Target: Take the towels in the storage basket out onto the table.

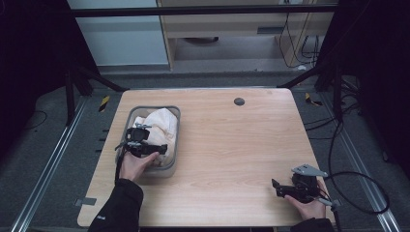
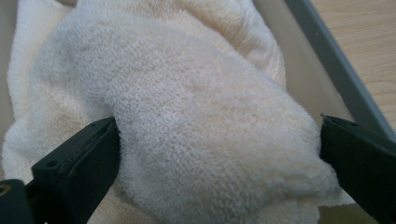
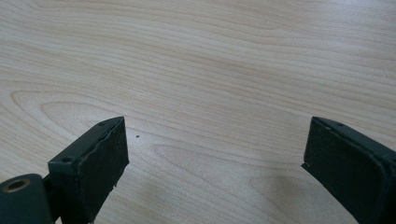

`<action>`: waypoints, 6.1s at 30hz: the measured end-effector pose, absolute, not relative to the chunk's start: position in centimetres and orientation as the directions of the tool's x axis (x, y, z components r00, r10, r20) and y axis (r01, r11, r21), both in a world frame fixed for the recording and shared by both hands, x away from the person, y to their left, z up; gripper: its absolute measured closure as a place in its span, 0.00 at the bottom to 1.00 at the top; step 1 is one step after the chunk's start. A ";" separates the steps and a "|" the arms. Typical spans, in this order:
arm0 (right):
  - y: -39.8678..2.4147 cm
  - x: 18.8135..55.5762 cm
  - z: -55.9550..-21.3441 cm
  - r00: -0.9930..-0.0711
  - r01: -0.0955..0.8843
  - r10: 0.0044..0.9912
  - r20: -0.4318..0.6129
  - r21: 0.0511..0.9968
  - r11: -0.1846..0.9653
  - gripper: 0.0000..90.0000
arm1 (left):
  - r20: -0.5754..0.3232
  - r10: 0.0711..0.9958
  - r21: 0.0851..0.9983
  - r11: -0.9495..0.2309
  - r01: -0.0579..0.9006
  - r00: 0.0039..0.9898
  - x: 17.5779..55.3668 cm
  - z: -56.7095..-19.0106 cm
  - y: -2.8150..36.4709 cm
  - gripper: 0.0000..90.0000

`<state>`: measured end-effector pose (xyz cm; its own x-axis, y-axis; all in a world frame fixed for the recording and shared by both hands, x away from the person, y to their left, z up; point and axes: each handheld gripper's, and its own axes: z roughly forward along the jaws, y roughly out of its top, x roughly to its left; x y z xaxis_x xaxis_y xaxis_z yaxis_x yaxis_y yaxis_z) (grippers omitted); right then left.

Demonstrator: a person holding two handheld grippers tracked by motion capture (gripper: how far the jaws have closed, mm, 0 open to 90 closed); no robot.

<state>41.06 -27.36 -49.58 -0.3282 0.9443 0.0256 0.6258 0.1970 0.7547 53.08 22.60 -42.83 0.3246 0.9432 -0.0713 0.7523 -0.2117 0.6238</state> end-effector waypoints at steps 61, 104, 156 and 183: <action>-27.4 40.9 -49.5 -0.353 0.614 0.935 0.038 0.763 0.200 0.14 | -0.131 0.927 0.844 -0.082 0.531 0.353 48.4 -32.1 26.1 0.62; -27.5 40.8 -49.3 -0.349 0.600 0.937 0.029 0.775 0.199 0.14 | -0.080 0.813 0.892 -0.200 0.406 0.577 46.4 -25.5 17.7 0.61; -27.7 40.8 -49.3 -0.350 0.594 0.936 0.024 0.779 0.202 0.14 | -0.114 0.668 0.825 -0.349 0.445 0.736 48.1 -33.5 5.2 0.61; -27.8 40.8 -49.3 -0.350 0.590 0.937 0.008 0.778 0.214 0.14 | -0.147 0.669 0.778 -0.376 0.503 0.729 49.1 -39.6 3.3 0.61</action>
<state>40.83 -27.83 -49.29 -0.3498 0.9368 0.0078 0.5903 0.2139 0.7784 49.10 3.29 -39.62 0.7286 0.6689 -0.1474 0.5027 -0.3760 0.7784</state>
